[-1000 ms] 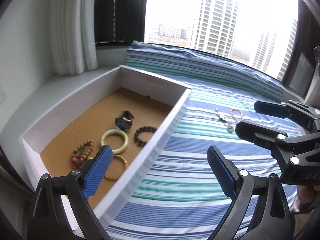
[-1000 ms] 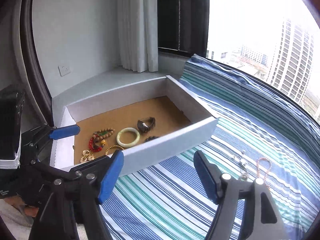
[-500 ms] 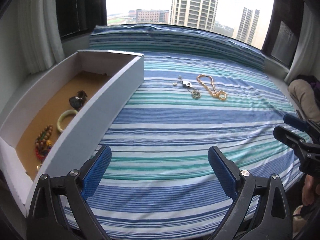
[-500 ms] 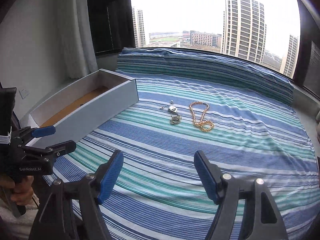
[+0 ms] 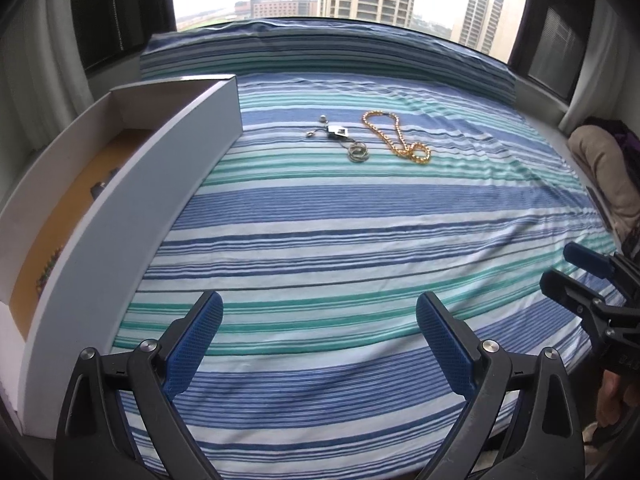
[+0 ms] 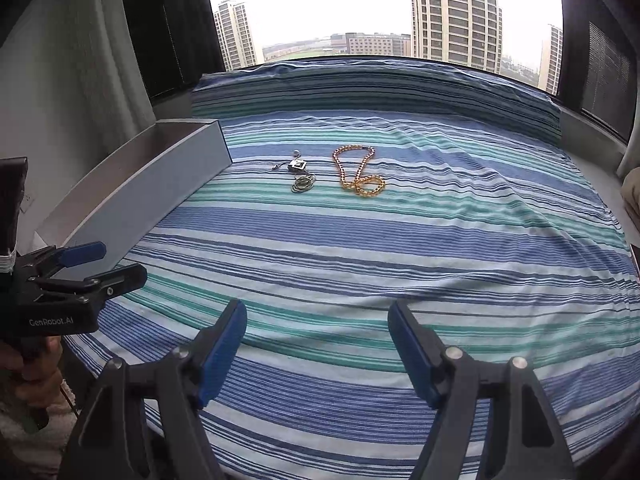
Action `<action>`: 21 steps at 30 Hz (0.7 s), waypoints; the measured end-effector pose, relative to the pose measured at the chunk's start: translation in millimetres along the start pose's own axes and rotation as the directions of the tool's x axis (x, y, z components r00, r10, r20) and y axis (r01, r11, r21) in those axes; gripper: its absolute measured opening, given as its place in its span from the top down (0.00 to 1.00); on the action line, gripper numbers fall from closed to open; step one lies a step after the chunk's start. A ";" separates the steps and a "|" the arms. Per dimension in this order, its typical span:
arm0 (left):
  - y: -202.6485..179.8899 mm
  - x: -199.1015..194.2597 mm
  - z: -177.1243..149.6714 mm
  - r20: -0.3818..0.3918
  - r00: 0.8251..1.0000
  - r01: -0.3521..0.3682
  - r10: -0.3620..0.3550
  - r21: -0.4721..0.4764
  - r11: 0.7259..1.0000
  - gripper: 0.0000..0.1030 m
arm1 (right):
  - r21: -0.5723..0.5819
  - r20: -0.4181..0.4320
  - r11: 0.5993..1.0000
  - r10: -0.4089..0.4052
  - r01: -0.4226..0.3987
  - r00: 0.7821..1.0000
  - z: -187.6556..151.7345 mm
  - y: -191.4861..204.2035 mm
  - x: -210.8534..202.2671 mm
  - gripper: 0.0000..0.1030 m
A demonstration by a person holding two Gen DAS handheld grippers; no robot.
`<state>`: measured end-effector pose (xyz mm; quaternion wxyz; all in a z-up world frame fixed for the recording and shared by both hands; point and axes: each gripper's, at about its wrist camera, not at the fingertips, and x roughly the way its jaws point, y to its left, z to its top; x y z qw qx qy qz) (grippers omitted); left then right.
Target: Organize jewelry
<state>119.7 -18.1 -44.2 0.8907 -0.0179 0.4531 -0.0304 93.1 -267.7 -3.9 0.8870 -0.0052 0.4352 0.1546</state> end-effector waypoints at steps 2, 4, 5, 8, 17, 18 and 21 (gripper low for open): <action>-0.8 6.3 0.4 -0.014 1.000 -0.001 0.001 0.001 1.000 0.05 | -0.001 -0.008 1.000 0.004 -0.004 1.000 -0.1 0.4 3.2 0.28; -2.0 11.8 1.0 -0.025 1.000 -0.002 0.002 0.002 1.000 0.05 | 0.002 -0.014 1.000 0.009 -0.009 1.000 0.5 0.1 7.3 0.28; -3.2 15.1 1.8 -0.031 1.000 -0.004 0.004 0.003 1.000 0.05 | 0.004 -0.019 1.000 0.013 -0.013 1.000 0.2 -0.1 9.4 0.28; -5.1 23.7 4.5 -0.047 0.999 -0.005 0.005 0.006 1.000 0.05 | 0.013 -0.035 1.000 0.022 -0.021 0.999 -2.2 -0.7 15.5 0.28; -7.1 41.1 12.7 -0.074 0.997 -0.002 0.002 0.004 1.000 0.05 | 0.029 -0.053 0.999 0.032 -0.031 0.998 -4.3 -8.1 24.8 0.28; -7.0 42.5 14.3 -0.076 0.997 0.001 0.000 0.004 1.000 0.05 | 0.029 -0.055 0.999 0.032 -0.030 0.998 -4.5 -8.6 25.7 0.28; -6.7 46.9 23.1 -0.075 0.997 -0.001 0.002 0.006 1.000 0.05 | 0.034 -0.061 0.999 0.034 -0.032 0.998 -4.2 -10.6 28.5 0.28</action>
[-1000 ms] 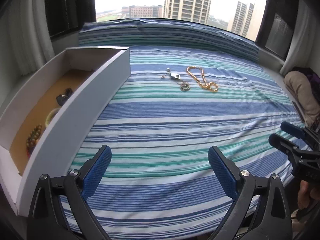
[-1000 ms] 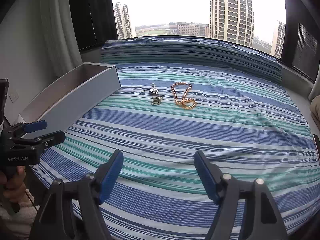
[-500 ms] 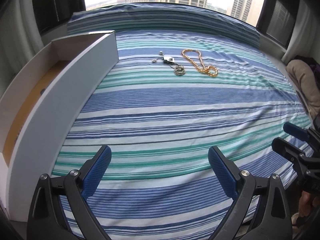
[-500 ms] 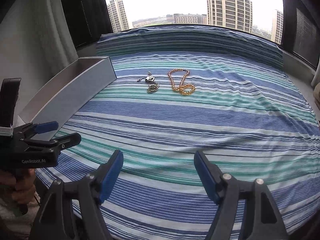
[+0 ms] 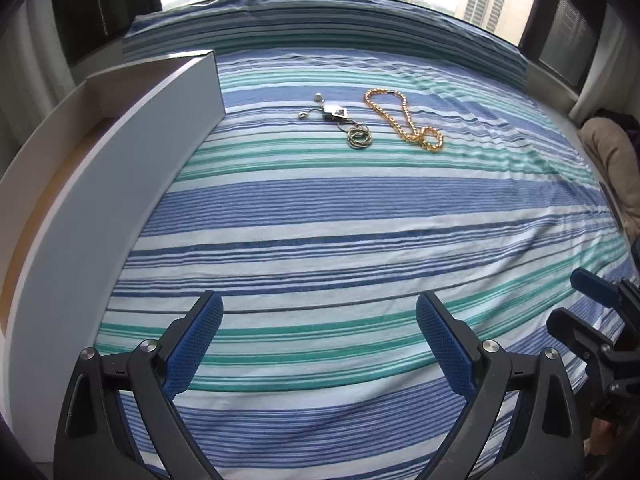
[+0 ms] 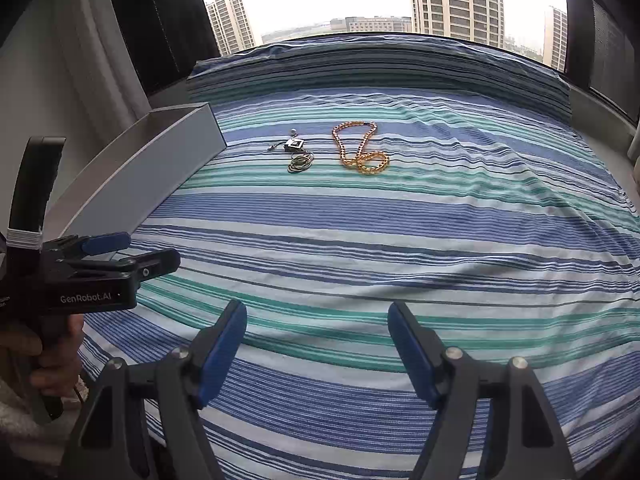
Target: Organize jewelry
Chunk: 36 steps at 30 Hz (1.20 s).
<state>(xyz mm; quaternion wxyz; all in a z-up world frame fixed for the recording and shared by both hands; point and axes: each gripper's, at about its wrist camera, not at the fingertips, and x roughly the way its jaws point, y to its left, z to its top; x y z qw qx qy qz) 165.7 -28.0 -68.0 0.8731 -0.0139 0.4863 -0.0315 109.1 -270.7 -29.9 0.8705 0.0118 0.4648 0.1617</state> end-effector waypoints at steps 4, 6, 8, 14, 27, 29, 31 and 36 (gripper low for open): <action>-0.1 8.1 15.9 -0.005 1.000 0.010 -0.010 -0.002 1.000 0.05 | 0.006 0.001 1.000 0.006 -0.006 1.000 0.6 -0.7 1.0 0.28; -0.9 13.9 24.6 -0.016 0.999 0.027 -0.028 -0.011 1.000 0.05 | 0.009 -0.003 1.000 0.009 -0.009 1.000 -0.4 -1.2 2.5 0.28; -1.5 19.2 34.8 -0.025 0.999 0.046 -0.046 -0.019 0.999 0.05 | 0.013 -0.008 1.000 0.009 -0.009 1.000 -1.3 -2.4 3.9 0.28; -4.9 38.0 69.8 -0.038 0.996 0.081 -0.082 -0.036 0.996 0.05 | 0.041 -0.013 0.999 0.021 -0.020 1.000 -6.0 -10.9 6.8 0.28; -39.0 100.8 115.0 -0.027 0.996 0.089 -0.087 0.065 0.994 0.06 | 0.086 -0.016 0.996 0.021 -0.020 1.000 -8.0 -33.6 8.4 0.28; -44.4 112.3 128.0 -0.008 0.995 0.095 -0.095 0.092 0.991 0.07 | 0.093 -0.018 0.995 0.020 -0.018 1.000 -9.9 -36.6 8.5 0.28; -49.0 125.6 138.7 -0.002 0.996 0.087 -0.087 0.114 0.990 0.11 | 0.100 -0.021 0.995 0.020 -0.018 1.000 -11.3 -38.8 9.1 0.28; -51.7 151.7 147.9 -0.009 0.998 0.058 -0.057 0.131 0.990 0.21 | 0.111 -0.021 0.994 0.024 -0.021 1.000 -13.7 -40.4 7.4 0.28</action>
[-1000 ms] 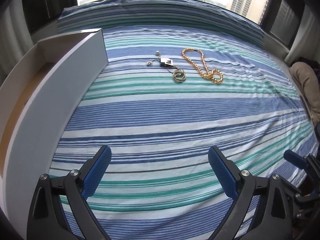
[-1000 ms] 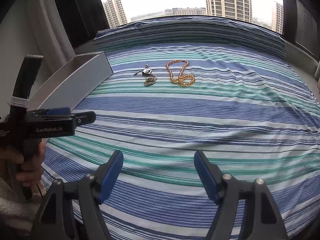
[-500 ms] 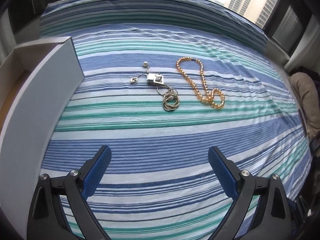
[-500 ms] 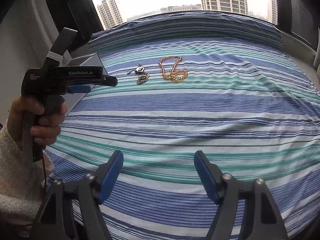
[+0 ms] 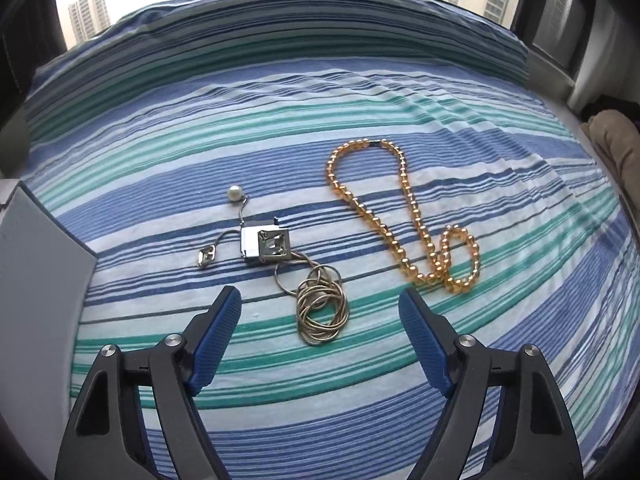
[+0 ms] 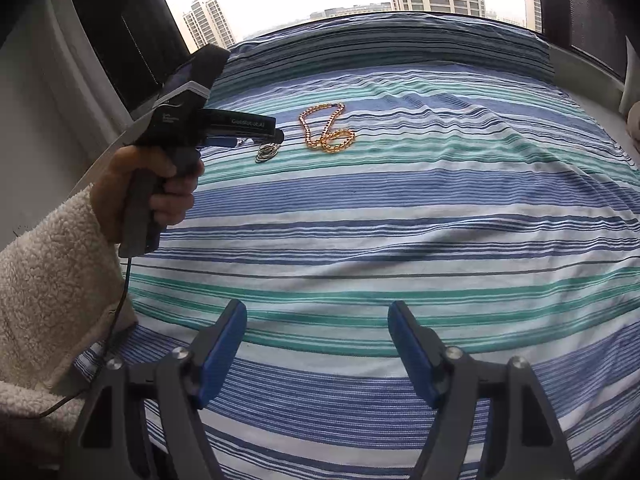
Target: Organize jewelry
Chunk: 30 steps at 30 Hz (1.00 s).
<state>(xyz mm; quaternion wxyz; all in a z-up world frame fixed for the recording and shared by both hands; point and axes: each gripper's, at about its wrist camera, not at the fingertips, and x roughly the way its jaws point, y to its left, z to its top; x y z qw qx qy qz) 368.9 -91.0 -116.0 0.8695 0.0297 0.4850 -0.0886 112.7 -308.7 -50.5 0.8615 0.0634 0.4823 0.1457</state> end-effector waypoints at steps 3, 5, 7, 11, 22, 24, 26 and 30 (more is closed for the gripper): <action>1.1 7.4 -2.2 0.001 1.000 -0.024 0.024 -0.001 1.000 0.26 | 0.002 -0.001 1.000 0.000 0.000 1.000 -0.5 -1.5 -0.1 0.28; 1.7 14.7 -5.1 -0.015 1.000 -0.025 0.024 -0.014 1.000 0.33 | 0.009 -0.005 1.000 0.001 -0.001 1.000 -0.8 -3.3 0.7 0.28; -0.1 13.0 -7.8 0.009 0.999 -0.048 0.048 -0.010 0.999 0.36 | 0.015 -0.008 1.000 0.001 -0.001 1.000 -1.2 -4.4 1.5 0.28; 0.0 8.6 -8.0 0.037 0.998 -0.044 0.044 -0.019 0.999 0.67 | 0.019 -0.008 1.000 0.001 -0.001 1.000 -1.8 -5.3 0.7 0.28; 24.8 -24.0 -42.0 0.019 1.000 0.023 -0.022 -0.066 0.998 0.81 | 0.026 0.003 1.000 -0.007 0.007 1.000 0.7 -5.1 -5.1 0.28; 31.6 -37.3 -56.5 0.014 0.999 0.037 -0.036 -0.075 0.996 0.81 | 0.028 0.001 1.000 -0.009 0.008 1.000 1.7 -5.2 -4.7 0.28; 37.7 -50.5 -72.0 0.004 0.999 0.049 -0.048 -0.087 0.995 0.81 | 0.028 -0.002 1.000 -0.007 0.007 1.000 2.5 -4.3 -2.9 0.28; 49.7 -74.8 -108.1 -0.027 0.997 0.063 -0.067 -0.109 0.992 0.81 | 0.020 -0.012 1.000 0.011 -0.010 1.000 3.9 1.8 1.4 0.28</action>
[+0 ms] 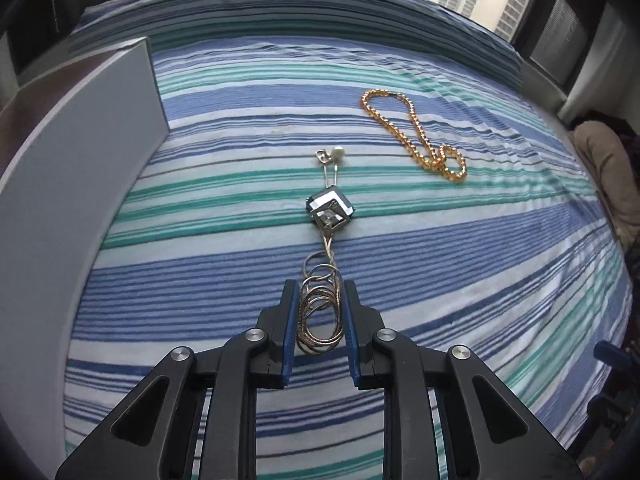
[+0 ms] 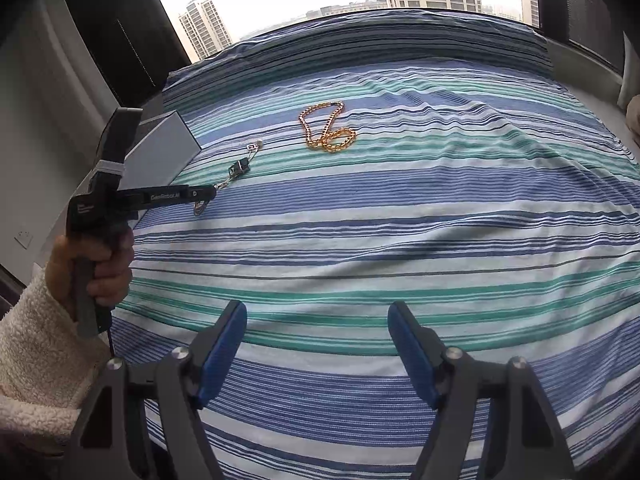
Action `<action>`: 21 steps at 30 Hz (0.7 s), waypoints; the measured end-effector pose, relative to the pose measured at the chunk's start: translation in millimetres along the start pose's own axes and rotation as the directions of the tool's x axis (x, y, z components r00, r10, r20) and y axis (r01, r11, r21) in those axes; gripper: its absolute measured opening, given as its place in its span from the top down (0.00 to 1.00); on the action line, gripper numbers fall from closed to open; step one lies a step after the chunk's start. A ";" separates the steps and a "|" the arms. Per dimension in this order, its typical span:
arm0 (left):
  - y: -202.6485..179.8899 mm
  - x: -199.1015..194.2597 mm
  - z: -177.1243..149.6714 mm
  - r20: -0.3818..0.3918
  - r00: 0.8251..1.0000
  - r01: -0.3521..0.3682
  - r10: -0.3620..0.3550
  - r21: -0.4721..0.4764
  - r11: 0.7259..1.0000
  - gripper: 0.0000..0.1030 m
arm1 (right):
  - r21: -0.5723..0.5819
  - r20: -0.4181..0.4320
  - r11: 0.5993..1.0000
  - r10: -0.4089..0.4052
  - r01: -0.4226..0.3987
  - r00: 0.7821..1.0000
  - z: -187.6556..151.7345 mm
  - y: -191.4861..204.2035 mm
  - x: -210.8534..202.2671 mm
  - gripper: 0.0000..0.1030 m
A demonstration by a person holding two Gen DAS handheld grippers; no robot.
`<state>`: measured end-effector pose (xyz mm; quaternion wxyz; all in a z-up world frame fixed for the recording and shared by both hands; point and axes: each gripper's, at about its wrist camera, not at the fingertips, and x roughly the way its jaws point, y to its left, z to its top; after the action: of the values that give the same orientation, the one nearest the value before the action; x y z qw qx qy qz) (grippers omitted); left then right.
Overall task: Organize jewelry
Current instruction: 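Grasp the gold rings with silver square charm using the left tool and lift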
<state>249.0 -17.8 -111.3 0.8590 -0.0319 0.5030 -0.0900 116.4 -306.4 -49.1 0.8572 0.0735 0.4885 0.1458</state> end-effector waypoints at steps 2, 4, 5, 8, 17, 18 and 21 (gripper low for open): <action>8.0 -8.5 -18.6 -0.021 1.000 0.005 -0.005 -0.011 1.000 0.81 | 0.000 -0.009 1.000 0.010 -0.010 1.000 3.8 0.4 2.5 0.28; 15.2 -15.0 -36.0 -0.042 0.999 0.011 -0.012 -0.024 1.000 0.81 | 0.006 -0.020 1.000 0.014 -0.014 1.000 9.7 -1.8 5.8 0.28; 17.6 -17.8 -43.7 -0.051 0.999 0.010 -0.011 -0.025 1.000 0.81 | 0.010 -0.025 1.000 0.011 -0.010 1.000 13.0 -3.1 7.5 0.28; 18.5 -24.6 -61.0 -0.053 0.999 0.003 -0.004 -0.005 1.000 0.81 | 0.024 -0.030 1.000 -0.006 0.006 1.000 20.1 -4.9 10.3 0.28; 3.8 -24.8 -42.3 0.007 1.000 -0.001 0.000 0.051 0.999 0.42 | 0.038 -0.049 0.999 0.010 -0.008 0.999 13.4 2.0 15.0 0.28; 0.0 -22.7 -35.9 0.019 1.000 -0.008 0.006 0.067 0.998 0.42 | 0.037 -0.053 0.999 0.008 -0.006 0.999 12.3 1.8 15.7 0.28; -9.0 -8.9 -18.0 0.045 0.999 -0.028 0.024 0.090 0.996 0.42 | 0.038 -0.060 0.999 0.005 -0.003 0.998 12.2 0.2 17.3 0.28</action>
<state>227.9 -24.4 -111.2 0.8716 0.0119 0.4797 -0.1007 135.2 -300.5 -56.9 0.8402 0.0865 0.5165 0.1405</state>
